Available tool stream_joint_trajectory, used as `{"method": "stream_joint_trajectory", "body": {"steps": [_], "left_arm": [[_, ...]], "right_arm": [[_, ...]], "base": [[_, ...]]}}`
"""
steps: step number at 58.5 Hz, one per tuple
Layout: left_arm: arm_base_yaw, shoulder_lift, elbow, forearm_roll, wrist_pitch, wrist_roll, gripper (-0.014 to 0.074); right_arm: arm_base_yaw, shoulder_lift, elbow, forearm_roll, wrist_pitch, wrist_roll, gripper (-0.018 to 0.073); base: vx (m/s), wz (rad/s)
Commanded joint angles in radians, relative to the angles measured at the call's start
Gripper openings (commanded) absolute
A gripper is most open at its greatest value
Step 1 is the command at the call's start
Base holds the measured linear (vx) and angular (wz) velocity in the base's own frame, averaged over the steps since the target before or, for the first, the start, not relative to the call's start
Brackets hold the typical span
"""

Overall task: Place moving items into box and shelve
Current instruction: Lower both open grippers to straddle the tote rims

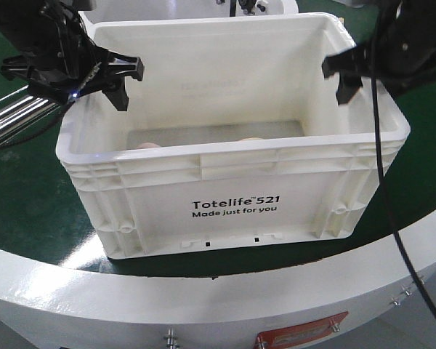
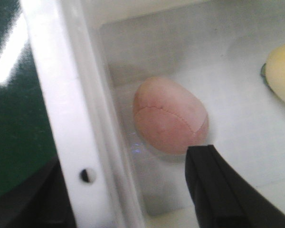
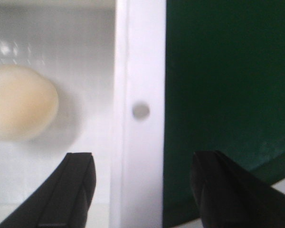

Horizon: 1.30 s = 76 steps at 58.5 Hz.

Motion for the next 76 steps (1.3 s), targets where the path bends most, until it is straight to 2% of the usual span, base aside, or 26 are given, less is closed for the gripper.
{"method": "stream_joint_trajectory", "body": {"steps": [1, 19, 30, 38, 58, 68, 76], "left_arm": [[-0.012, -0.052, -0.026, 0.014, -0.002, -0.011, 0.0516], [-0.012, -0.052, -0.026, -0.003, -0.002, -0.012, 0.0516], [-0.012, -0.09, 0.01, 0.002, -0.002, -0.014, 0.0516], [-0.012, -0.126, 0.048, 0.027, -0.002, -0.059, 0.0516], [-0.012, -0.128, 0.057, -0.003, -0.002, -0.115, 0.0516], [-0.012, -0.119, 0.069, 0.018, -0.002, -0.112, 0.0516], [-0.012, -0.119, 0.114, 0.079, -0.002, -0.107, 0.0516]], "right_arm": [[-0.005, -0.059, 0.026, -0.018, 0.043, 0.007, 0.0502], [-0.005, -0.089, 0.026, -0.028, 0.043, 0.007, 0.0502], [-0.005, -0.088, 0.026, 0.005, 0.043, 0.005, 0.0502], [-0.005, -0.088, 0.026, 0.004, 0.043, 0.004, 0.0502], [-0.005, -0.088, 0.027, 0.004, 0.043, 0.004, 0.0502], [-0.005, -0.088, 0.027, 0.004, 0.043, 0.005, 0.0502], [-0.005, -0.088, 0.027, 0.002, 0.037, 0.005, 0.0502]], "base": [[0.0, 0.0], [0.0, 0.0], [0.0, 0.0], [0.0, 0.0], [0.0, 0.0], [0.0, 0.0], [0.0, 0.0]]}}
